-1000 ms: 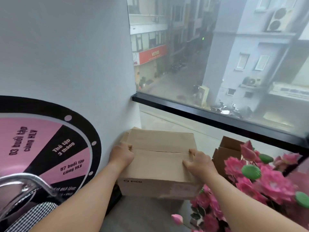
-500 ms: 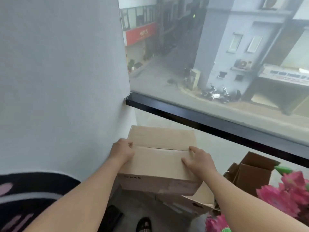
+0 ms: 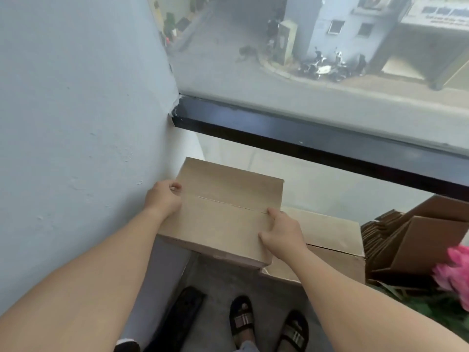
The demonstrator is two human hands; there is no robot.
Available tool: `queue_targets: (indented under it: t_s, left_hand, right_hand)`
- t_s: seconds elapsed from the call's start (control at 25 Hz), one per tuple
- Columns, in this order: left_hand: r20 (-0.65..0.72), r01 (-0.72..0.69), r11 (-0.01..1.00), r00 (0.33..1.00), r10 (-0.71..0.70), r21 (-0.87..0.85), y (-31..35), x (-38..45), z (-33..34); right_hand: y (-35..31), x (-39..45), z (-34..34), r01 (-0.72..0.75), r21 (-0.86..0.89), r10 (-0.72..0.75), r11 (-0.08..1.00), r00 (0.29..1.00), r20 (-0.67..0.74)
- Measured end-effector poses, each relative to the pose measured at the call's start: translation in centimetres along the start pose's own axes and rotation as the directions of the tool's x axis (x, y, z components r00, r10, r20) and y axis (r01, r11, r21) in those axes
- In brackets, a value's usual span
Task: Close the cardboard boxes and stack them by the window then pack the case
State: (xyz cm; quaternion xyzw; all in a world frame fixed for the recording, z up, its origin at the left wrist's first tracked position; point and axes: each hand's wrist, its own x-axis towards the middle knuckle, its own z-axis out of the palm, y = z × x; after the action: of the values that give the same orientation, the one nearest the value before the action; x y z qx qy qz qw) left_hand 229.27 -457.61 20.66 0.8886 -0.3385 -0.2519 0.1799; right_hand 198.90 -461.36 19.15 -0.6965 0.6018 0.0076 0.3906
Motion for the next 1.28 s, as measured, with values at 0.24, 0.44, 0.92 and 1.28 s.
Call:
queue_targets:
  t_s: [0.24, 0.44, 0.92, 1.28]
  left_hand:
    - [0.001, 0.013, 1.000, 1.000, -0.013, 0.008, -2.1, 2.4, 1.8]
    - [0.029, -0.005, 1.000, 1.000, 0.004, 0.021, -2.2, 2.4, 1.6]
    - [0.300, -0.462, 0.865, 0.868, 0.396, 0.195, 11.1, -4.3, 3.8]
    - [0.577, -0.775, 0.628, 0.543, 0.610, 0.067, 26.3, -20.8, 10.5]
  right_hand:
    - [0.3, 1.7, 1.7, 0.064, -0.040, -0.066, 0.997, 0.997, -0.043]
    - [0.0, 1.2, 2.3, 0.065, -0.034, -0.067, 0.997, 0.997, -0.032]
    - [4.5, -2.6, -9.5, -0.119, 0.065, 0.128, 0.991, 0.978, -0.168]
    - [17.5, -20.3, -19.1, -0.308, 0.166, 0.348, 0.937, 0.872, -0.345]
